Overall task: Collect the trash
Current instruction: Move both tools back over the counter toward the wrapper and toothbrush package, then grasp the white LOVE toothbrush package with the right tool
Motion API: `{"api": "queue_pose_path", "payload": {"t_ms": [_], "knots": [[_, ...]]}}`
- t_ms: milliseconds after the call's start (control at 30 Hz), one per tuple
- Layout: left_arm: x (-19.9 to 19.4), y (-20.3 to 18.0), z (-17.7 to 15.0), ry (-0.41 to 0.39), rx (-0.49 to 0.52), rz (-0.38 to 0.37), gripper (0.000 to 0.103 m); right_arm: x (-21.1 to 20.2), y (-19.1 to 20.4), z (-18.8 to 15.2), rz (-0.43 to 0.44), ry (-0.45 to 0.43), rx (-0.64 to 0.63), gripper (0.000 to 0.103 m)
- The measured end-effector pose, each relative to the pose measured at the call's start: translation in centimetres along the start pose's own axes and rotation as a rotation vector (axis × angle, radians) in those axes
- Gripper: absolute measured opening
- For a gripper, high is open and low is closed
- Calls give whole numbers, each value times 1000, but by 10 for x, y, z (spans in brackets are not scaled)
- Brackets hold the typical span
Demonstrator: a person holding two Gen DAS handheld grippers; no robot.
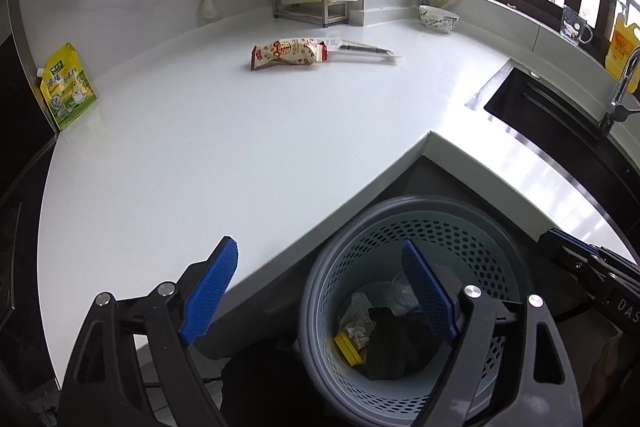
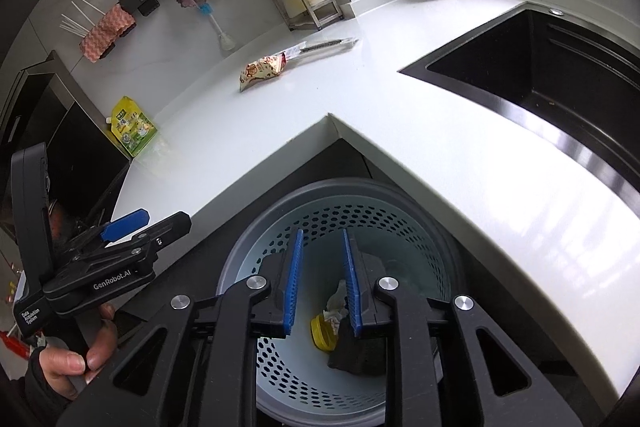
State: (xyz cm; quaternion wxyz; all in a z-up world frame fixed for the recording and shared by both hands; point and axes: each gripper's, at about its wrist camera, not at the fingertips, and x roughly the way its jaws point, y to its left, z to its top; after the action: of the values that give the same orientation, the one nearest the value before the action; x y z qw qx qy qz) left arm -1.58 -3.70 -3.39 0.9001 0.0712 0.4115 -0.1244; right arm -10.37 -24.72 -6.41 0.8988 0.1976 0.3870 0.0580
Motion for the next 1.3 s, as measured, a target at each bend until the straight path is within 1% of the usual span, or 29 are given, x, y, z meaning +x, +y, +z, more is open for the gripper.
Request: {"api": "queue_pose_path", "payload": {"t_ms": [33,133,200,267,300,333,400,467,533,633,733,833,900,1000,1100,1167,1300], "knots": [[-1,1,7,-8,-5,1,84,-1,0,7,2,-10,-9,28],[-2,5,27,-31,-31,9,87,-5,0,29,13,-35,-40,36],[0,7,41,-44,-53,11,91,-3,1,44,18,-40,-62,39],[2,10,54,-55,-67,13,92,3,2,59,26,-33,-83,41],[4,10,60,-60,-71,18,92,5,3,66,31,-28,-95,44],[7,11,65,-65,-73,25,93,9,5,73,33,-27,-110,50],[13,12,77,-69,-76,34,94,16,10,86,30,-29,-146,58],[19,13,86,-71,-80,45,96,23,16,100,34,-31,-183,62],[26,17,96,-73,-86,55,96,32,20,115,33,-29,-205,74],[38,23,109,-72,-97,64,97,50,22,139,32,-5,-226,77],[50,29,121,-75,-103,70,97,70,22,166,60,4,-244,77],[62,33,132,-82,-97,100,97,91,26,193,42,-9,-339,77],[69,38,139,-86,-104,114,97,109,28,210,44,18,-399,77],[83,46,146,-76,-134,119,97,138,27,235,79,55,-449,77],[98,52,151,-62,-157,128,97,165,20,256,117,85,-464,77],[108,54,154,-55,-163,137,97,185,15,269,134,122,-461,77],[125,55,159,-41,-166,155,97,219,8,288,102,159,-482,77]]}}
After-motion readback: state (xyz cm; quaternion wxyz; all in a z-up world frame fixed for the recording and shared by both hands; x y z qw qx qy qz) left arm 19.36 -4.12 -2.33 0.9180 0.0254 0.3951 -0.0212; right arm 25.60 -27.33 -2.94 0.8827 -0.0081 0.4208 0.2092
